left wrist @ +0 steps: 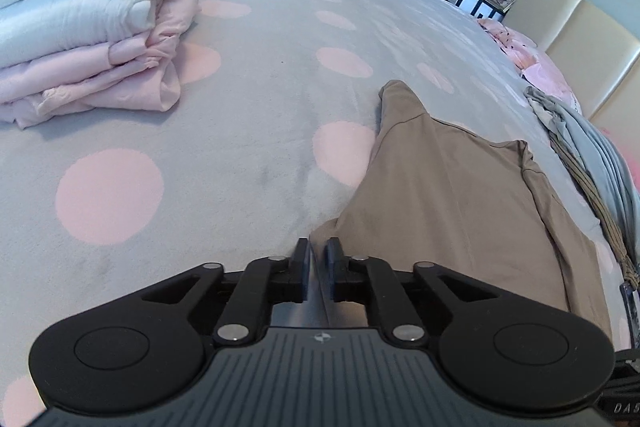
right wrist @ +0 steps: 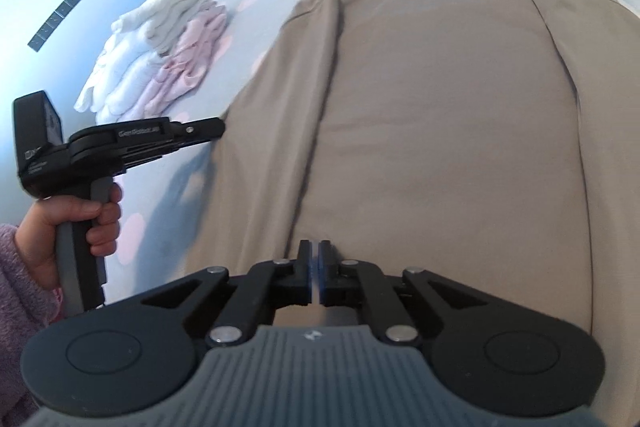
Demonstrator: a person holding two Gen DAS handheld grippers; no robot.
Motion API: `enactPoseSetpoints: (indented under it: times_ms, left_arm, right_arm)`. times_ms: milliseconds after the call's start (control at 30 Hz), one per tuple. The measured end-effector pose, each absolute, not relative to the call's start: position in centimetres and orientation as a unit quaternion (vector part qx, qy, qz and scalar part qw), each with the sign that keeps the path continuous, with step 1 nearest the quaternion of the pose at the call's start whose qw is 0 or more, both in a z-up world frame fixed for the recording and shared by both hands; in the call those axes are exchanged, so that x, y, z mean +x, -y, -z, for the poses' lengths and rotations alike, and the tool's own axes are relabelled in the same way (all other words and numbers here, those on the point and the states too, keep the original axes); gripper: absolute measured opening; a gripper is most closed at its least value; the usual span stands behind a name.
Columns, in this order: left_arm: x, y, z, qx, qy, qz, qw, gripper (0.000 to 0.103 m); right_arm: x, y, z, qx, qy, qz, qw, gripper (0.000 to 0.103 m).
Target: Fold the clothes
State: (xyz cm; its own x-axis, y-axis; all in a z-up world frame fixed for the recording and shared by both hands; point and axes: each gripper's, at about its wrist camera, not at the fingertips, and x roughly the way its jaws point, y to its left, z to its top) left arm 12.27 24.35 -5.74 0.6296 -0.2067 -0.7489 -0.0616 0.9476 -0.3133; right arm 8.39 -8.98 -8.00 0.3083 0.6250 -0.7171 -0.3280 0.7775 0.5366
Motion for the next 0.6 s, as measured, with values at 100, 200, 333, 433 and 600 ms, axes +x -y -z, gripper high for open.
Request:
enactPoseSetpoints:
  times_ms: [100,200,333,433,600]
  left_arm:
    - [10.9,-24.5,5.4,-0.165,-0.437,0.037,0.883,0.022]
    - [9.2,-24.2,5.3,-0.167,-0.456,0.039,0.873,0.027]
    - [6.4,-23.4,4.9,-0.163,-0.476,0.041,0.863,0.027]
    - [3.9,-22.7,4.4,-0.155,-0.494,0.047,0.854,0.028]
    - [-1.1,-21.3,3.5,-0.135,-0.511,0.076,0.846,0.042]
  right_arm:
    - [6.4,8.8,7.9,0.147,-0.509,-0.321,0.785,0.023]
    - [4.3,8.5,8.3,0.143,-0.517,-0.341,0.772,0.027]
    - [2.0,7.4,8.5,0.071,-0.515,-0.333,0.787,0.000]
    - [1.3,7.9,8.1,0.069,-0.512,-0.330,0.790,0.005]
    - [0.3,8.8,7.4,0.070,-0.507,-0.331,0.793,0.006]
